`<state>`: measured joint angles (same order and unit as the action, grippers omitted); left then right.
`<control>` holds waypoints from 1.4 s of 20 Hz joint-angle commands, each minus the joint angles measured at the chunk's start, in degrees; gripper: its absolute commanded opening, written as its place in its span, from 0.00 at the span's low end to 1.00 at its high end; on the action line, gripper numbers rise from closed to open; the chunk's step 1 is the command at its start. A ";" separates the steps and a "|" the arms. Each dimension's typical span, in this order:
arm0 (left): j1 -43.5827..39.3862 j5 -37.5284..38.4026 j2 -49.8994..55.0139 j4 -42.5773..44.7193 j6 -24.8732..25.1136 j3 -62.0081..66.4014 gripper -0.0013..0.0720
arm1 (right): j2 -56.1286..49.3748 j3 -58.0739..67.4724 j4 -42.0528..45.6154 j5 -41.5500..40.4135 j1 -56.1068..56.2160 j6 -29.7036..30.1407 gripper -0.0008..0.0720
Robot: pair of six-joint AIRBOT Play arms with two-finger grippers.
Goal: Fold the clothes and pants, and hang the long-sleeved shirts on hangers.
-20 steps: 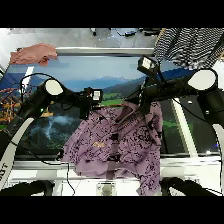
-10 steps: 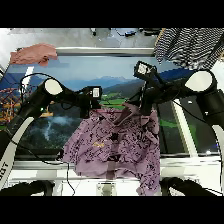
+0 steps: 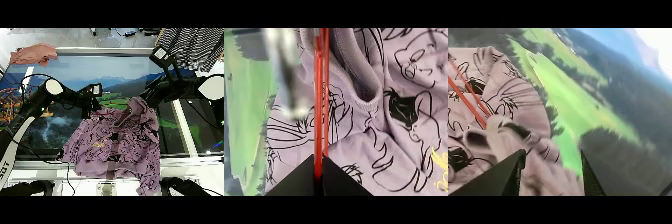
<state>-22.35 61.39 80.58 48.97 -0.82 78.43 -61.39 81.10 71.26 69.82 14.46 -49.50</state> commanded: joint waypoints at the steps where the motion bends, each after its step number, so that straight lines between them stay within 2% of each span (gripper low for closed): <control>1: 0.07 -2.14 0.04 -0.20 -5.49 0.02 0.05 | 0.74 -1.53 4.61 1.38 2.64 -14.69 0.57; 3: -0.22 -4.09 0.04 -0.26 -7.39 0.02 0.05 | 0.72 -2.78 6.91 0.70 7.61 -17.92 0.55; 4: -0.44 -5.16 0.04 -0.68 -8.35 0.02 0.05 | 0.72 -3.50 10.80 0.04 10.75 -21.62 0.55; 6: -0.42 -5.77 0.04 -1.79 -8.46 0.04 0.05 | 0.72 -5.66 21.31 -1.01 15.54 -31.21 0.55; 9: -0.44 -5.77 0.04 -2.80 -8.48 0.04 0.05 | 0.04 -9.09 28.28 -3.04 18.32 -45.33 0.54; 13: -0.44 -5.70 0.04 -2.80 -9.33 0.04 0.05 | -2.29 -13.92 34.34 -6.43 21.77 -54.07 0.54; 14: -0.44 -5.70 0.04 -2.80 -9.33 0.04 0.05 | -2.95 -14.34 35.34 -8.98 21.77 -56.59 0.58; 17: -0.44 -5.70 0.04 -2.80 -9.33 0.04 0.05 | -3.91 -14.32 37.68 -14.95 21.77 -61.24 0.56; 20: -0.44 -5.70 0.04 -2.78 -9.29 0.04 0.05 | -4.09 -14.32 42.66 -11.74 21.62 -63.54 0.56; 24: -0.44 -5.68 0.04 -2.80 -9.29 0.04 0.05 | -4.11 -14.32 43.36 -12.79 21.66 -64.04 0.55; 25: -0.44 -5.68 0.04 -2.80 -9.29 0.04 0.05 | -4.13 -14.32 43.65 -13.11 21.66 -64.02 0.44; 27: -0.44 -5.68 0.04 -2.80 -9.29 0.04 0.05 | -4.13 -14.32 44.04 -14.19 21.66 -64.00 0.13; 28: -0.44 -5.68 0.04 -2.80 -9.29 0.04 0.05 | -4.13 -14.32 44.04 -14.69 21.66 -63.98 0.06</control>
<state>-22.74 55.68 80.60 46.15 -10.11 78.43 -65.45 66.83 114.30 56.64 36.05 -112.99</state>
